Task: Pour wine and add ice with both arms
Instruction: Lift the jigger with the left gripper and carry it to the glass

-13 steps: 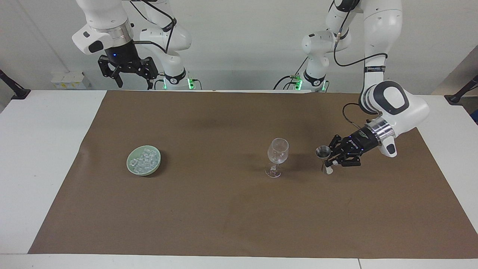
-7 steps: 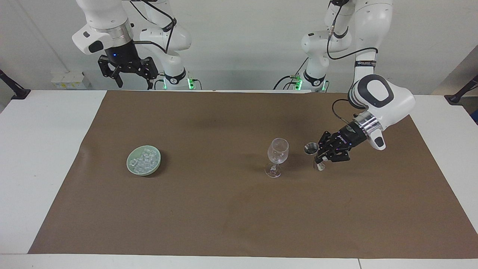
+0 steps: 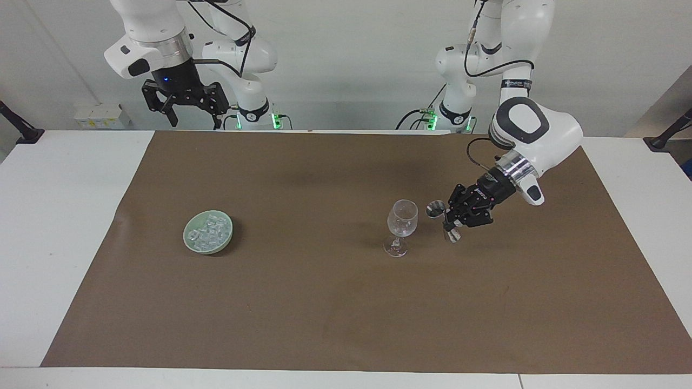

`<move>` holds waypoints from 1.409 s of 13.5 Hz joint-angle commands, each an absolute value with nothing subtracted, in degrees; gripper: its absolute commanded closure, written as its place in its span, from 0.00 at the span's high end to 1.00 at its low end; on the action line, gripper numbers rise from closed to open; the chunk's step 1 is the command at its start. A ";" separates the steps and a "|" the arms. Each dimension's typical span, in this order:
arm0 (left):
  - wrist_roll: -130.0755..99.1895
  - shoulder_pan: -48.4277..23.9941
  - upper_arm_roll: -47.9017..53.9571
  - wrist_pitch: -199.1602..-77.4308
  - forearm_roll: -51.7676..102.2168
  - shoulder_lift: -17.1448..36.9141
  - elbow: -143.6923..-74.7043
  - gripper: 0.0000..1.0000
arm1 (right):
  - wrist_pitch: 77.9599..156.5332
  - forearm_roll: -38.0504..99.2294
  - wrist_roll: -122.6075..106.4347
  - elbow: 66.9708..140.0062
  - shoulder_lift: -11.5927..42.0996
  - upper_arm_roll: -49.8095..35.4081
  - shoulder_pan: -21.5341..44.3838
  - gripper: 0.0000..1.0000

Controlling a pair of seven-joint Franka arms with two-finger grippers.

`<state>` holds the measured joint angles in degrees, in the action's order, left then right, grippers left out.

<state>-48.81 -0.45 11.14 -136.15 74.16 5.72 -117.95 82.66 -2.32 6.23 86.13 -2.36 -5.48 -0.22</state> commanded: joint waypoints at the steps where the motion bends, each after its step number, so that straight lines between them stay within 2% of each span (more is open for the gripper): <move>1: -46.94 -2.37 10.20 -138.43 75.50 3.34 -120.41 0.00 | 83.41 -0.97 4.75 87.71 -3.69 -5.54 -0.88 1.00; 10: -44.38 -5.54 10.20 -145.89 75.50 0.44 -124.19 0.00 | 83.41 -0.97 4.75 87.80 -3.69 -5.54 -0.88 1.00; 19: -40.36 -9.40 10.28 -154.41 75.50 -0.61 -124.80 0.00 | 83.41 -0.97 4.75 87.71 -3.69 -5.54 -0.88 1.00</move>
<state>-42.98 -7.25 11.07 -151.81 74.16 1.77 -122.38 82.66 -2.32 6.23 86.13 -2.36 -5.48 -0.22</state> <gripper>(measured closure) 0.789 0.000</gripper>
